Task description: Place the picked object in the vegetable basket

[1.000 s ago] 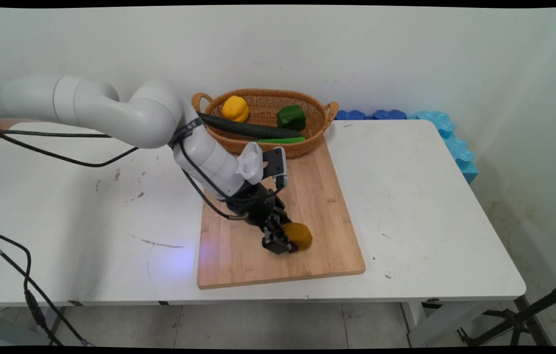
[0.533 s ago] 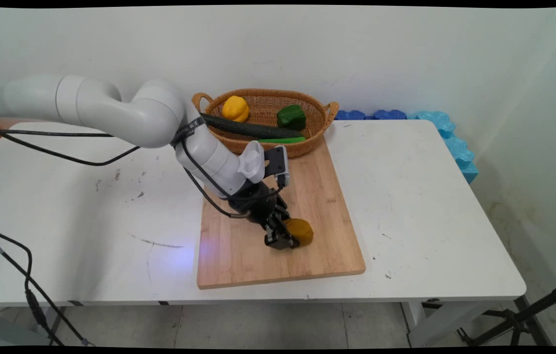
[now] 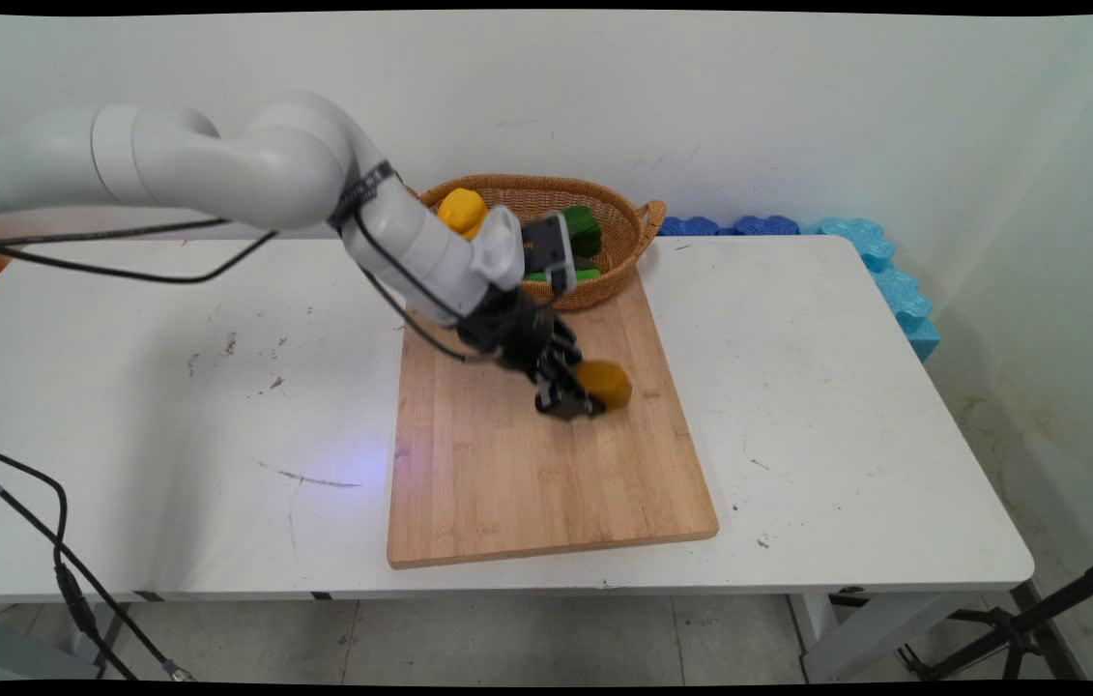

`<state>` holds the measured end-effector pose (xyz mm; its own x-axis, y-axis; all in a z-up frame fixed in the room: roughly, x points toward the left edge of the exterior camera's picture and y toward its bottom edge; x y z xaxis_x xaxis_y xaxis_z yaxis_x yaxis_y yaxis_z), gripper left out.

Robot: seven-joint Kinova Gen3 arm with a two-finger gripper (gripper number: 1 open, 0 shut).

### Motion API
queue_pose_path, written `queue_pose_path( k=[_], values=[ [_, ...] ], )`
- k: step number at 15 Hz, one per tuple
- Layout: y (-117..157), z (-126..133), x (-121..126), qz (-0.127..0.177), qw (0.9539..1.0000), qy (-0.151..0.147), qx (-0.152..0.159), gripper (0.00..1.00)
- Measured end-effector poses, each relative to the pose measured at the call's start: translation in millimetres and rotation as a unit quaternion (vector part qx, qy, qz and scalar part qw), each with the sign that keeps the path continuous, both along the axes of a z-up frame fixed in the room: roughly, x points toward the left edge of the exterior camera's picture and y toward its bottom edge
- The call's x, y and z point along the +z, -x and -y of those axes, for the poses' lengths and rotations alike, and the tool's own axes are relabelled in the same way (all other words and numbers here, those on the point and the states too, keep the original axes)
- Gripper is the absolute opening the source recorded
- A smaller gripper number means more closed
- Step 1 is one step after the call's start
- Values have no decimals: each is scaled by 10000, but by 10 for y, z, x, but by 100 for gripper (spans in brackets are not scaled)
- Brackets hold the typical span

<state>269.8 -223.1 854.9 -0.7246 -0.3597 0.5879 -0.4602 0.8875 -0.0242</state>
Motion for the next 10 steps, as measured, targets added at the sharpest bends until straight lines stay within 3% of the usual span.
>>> queue_pose_path(
  k=[10],
  values=[
    [-514, 688, 459, -43, 9958, 633, 665, 0]
  ],
)
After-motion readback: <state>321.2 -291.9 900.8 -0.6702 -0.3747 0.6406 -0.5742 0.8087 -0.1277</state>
